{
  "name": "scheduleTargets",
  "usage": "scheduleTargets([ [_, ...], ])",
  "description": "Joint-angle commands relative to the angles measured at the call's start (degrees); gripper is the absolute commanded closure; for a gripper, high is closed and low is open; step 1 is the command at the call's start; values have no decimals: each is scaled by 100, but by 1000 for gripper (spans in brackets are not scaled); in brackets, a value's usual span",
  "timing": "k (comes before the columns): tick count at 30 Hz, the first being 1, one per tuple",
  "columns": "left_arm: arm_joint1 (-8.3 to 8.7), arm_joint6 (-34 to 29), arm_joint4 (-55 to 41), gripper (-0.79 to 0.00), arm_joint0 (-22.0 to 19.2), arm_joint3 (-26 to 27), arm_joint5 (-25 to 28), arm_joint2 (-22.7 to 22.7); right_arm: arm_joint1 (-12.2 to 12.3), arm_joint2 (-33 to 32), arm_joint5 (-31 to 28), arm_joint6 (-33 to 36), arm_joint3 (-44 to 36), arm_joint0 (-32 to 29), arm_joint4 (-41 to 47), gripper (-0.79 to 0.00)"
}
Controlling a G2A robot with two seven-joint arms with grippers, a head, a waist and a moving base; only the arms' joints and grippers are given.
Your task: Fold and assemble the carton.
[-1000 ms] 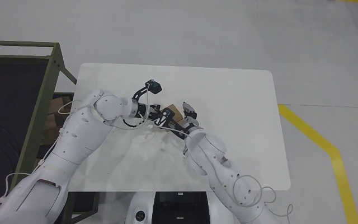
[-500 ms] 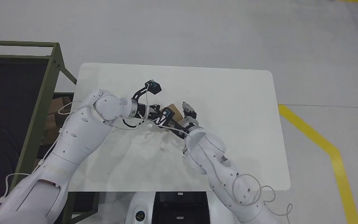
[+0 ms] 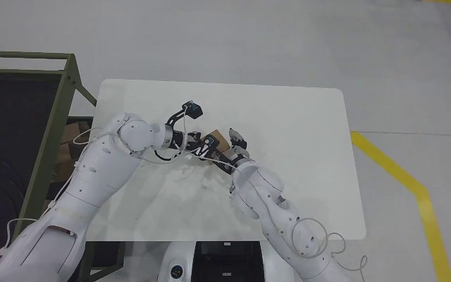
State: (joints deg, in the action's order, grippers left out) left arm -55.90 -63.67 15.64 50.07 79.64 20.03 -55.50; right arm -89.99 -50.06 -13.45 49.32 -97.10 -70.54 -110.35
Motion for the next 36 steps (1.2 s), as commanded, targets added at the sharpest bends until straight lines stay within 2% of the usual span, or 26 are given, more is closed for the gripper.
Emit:
scheduleTargets([
  [1,-3,11,14,-674,1,-15,14,14,-5,1,-10,25,14,12,10,-600],
  [7,-10,19,24,-677,-21,-49,31,41,-19,7,-23,61,34,32,17,-613],
  [23,-19,-9,48,-610,-45,-36,-61,77,-29,-61,-14,11,33,4,5,-597],
  [30,-20,-14,58,-610,-58,-56,-50,82,-37,-48,-33,-8,54,-2,-11,-603],
  [36,-23,24,46,-677,-74,-82,-14,77,-46,-48,-51,-3,70,18,-1,-603],
])
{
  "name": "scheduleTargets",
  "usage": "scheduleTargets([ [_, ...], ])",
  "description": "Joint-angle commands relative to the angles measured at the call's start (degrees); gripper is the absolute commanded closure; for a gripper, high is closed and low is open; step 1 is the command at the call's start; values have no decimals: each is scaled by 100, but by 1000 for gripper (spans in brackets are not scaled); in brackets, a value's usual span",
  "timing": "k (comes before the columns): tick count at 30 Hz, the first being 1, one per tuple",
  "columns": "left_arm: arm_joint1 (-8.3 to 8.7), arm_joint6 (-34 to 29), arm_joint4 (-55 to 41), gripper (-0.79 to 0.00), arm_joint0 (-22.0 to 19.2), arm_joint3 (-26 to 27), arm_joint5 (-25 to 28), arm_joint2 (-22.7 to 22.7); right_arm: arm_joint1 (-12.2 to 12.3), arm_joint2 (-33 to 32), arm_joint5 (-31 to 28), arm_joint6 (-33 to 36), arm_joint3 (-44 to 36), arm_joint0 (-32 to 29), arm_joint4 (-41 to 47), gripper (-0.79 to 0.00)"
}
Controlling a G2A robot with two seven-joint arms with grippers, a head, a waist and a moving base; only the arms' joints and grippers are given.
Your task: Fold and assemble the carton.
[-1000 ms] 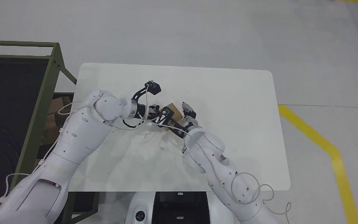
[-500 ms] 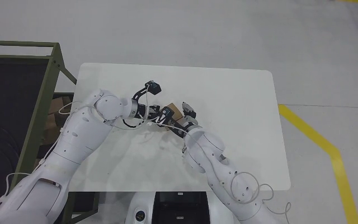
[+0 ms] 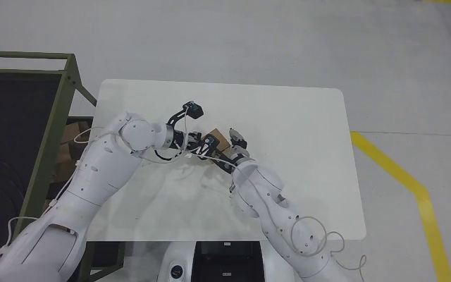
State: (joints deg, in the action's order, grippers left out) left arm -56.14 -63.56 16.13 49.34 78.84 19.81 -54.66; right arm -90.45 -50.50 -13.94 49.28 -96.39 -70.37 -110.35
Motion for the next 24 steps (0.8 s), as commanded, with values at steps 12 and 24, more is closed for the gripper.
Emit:
scheduleTargets([
  [12,31,172,-38,-696,80,58,-65,-145,-8,-37,-30,18,-1,-6,2,-613],
  [24,28,89,-166,-619,97,-3,-408,-180,-24,-31,-3,-32,63,23,-26,-597],
])
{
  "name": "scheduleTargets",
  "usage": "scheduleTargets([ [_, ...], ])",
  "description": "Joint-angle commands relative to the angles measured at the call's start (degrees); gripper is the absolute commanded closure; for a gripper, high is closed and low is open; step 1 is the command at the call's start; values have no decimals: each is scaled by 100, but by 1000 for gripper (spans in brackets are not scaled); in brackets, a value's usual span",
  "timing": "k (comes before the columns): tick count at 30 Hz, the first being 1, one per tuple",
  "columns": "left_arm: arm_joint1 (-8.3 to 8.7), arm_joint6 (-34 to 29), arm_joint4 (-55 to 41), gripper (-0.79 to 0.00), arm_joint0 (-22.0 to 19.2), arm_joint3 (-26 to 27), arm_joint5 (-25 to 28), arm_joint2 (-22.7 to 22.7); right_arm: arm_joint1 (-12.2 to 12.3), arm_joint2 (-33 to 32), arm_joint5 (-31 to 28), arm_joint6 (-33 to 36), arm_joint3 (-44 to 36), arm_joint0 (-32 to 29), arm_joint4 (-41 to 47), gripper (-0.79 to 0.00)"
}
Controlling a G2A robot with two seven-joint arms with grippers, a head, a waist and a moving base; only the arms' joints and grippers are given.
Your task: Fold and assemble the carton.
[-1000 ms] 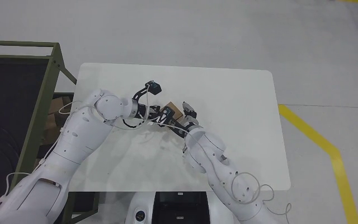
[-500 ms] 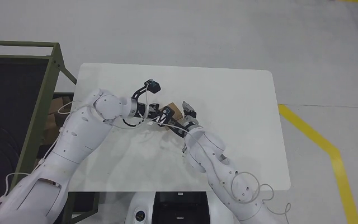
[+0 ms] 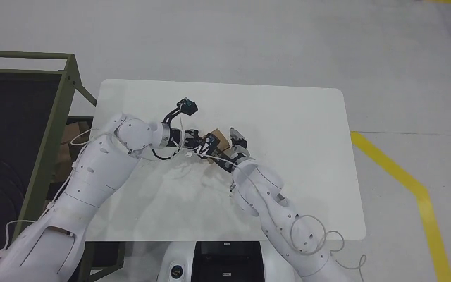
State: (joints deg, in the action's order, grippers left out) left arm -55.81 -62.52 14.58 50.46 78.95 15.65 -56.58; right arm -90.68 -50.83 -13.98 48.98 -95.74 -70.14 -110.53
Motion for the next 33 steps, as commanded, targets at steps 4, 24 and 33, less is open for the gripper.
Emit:
scheduleTargets([
  [4,-19,-23,-46,-588,-48,-70,45,42,-6,7,19,-16,-23,-10,-14,-557],
  [24,-42,-71,-129,-536,-103,-177,136,81,-27,2,40,-38,-30,-28,-32,-563],
  [33,-47,-54,-117,-529,-105,-183,135,91,-11,-48,24,-109,-117,-120,-78,-570],
])
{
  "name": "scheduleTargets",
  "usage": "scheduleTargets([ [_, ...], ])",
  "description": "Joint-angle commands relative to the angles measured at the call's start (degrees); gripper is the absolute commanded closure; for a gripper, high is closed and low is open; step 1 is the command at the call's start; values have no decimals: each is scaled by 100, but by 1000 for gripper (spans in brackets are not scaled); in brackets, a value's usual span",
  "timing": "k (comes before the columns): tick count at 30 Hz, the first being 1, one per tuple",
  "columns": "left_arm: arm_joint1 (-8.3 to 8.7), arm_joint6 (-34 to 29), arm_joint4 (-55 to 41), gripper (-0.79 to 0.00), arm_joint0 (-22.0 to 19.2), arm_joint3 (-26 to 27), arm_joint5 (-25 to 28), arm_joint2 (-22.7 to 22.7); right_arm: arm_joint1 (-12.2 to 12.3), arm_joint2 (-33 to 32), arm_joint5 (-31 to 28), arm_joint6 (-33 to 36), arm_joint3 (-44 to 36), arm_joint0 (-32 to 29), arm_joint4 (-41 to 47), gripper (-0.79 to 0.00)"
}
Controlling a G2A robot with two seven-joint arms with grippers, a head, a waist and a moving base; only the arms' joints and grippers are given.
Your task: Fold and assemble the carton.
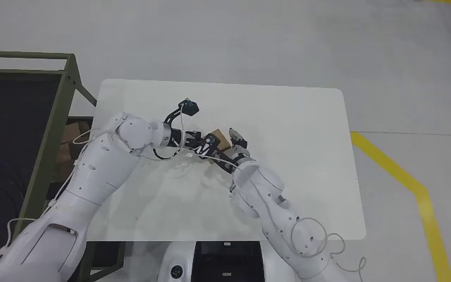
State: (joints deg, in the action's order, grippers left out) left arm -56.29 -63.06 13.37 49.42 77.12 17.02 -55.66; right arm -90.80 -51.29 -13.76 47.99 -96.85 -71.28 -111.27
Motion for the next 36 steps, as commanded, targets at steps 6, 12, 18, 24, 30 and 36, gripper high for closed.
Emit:
scheduleTargets([
  [6,-1,1,13,-533,1,7,-15,-2,6,-20,8,-48,-45,-43,-31,-576],
  [12,-3,-5,1,-548,-1,7,-7,-3,10,-39,30,-96,-93,-85,-53,-619],
  [18,-6,-6,1,-551,-4,-4,-8,1,18,-57,24,-136,-153,-136,-71,-640],
  [24,-14,-9,4,-520,-17,-41,-20,23,22,-81,19,-160,-168,-159,-73,-643],
  [30,-22,-19,-6,-520,-37,-75,-18,37,28,-119,62,-227,-201,-195,-66,-634],
  [36,-31,-7,-15,-523,-55,-114,-31,46,42,-294,438,-493,-360,-355,41,-622],
])
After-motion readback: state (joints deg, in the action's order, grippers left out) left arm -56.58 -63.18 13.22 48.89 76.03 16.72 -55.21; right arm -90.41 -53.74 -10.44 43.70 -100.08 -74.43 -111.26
